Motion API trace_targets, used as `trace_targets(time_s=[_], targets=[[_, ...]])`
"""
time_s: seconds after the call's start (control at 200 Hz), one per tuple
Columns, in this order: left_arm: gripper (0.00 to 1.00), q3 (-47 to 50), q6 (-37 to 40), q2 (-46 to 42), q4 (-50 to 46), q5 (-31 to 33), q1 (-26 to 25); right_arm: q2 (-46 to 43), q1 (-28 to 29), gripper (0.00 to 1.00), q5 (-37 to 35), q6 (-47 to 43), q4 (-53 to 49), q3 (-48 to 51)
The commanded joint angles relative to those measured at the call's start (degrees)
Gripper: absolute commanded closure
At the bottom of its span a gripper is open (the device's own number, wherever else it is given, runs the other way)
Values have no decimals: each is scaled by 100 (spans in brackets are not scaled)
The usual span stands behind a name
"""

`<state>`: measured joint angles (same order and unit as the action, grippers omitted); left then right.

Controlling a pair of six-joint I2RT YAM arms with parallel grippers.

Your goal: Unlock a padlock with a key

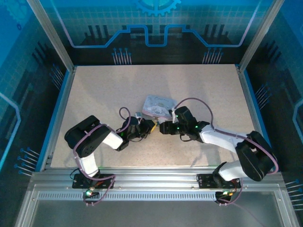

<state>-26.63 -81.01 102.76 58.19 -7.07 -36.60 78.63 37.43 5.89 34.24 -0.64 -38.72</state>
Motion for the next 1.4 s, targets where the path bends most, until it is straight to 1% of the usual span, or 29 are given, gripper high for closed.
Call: trace_targets(time_s=[0.0,0.11,0.235,0.33,0.39,0.455,0.52,0.63,0.685,0.795,0.815,0.875,0.95,1.14,1.396], targets=[[90,-103,7,-37,-139,15,-31,-509,1,38,-572,-1394,-689,-221],[90,-89,15,-55,-141,22,-27,-965,108,33,-787,-2549,-592,-238],[90,-55,-1,-68,-137,35,-22,-1306,514,27,-1143,-4265,-342,-150],[90,-48,-13,-69,-135,24,-23,-1295,877,28,-1543,-5612,-119,10],[90,-44,-42,-55,-129,13,-14,-1199,1119,28,-2023,-6451,197,211],[90,-41,-68,-62,-125,4,-14,-1061,1327,28,-2325,-7444,619,522],[90,-36,-79,-67,-128,-5,-12,-918,1400,27,-2409,-8019,879,703],[91,-44,-105,-52,-125,-5,-5,-573,1398,28,-2537,-8263,1084,732],[91,-46,-120,-53,-124,-5,-1,-373,1399,35,-2603,-8308,1187,723],[91,-41,-154,-50,-107,-5,-3,-50,1399,35,-2574,-8341,1575,795],[91,-40,-158,-51,-105,-3,-5,-3,1399,38,-2551,-8348,1763,800],[91,-38,-161,-56,-101,-3,-5,163,1389,44,-2504,-8296,1894,749],[91,-35,-176,-59,-106,-13,-5,341,1372,48,-2399,-8280,1951,663],[91,-26,-199,-62,-94,-38,-5,742,1294,53,-2216,-8368,1932,412],[91,-9,-271,-7,6,-40,-4,907,1185,58,-2118,-8363,1946,304]])
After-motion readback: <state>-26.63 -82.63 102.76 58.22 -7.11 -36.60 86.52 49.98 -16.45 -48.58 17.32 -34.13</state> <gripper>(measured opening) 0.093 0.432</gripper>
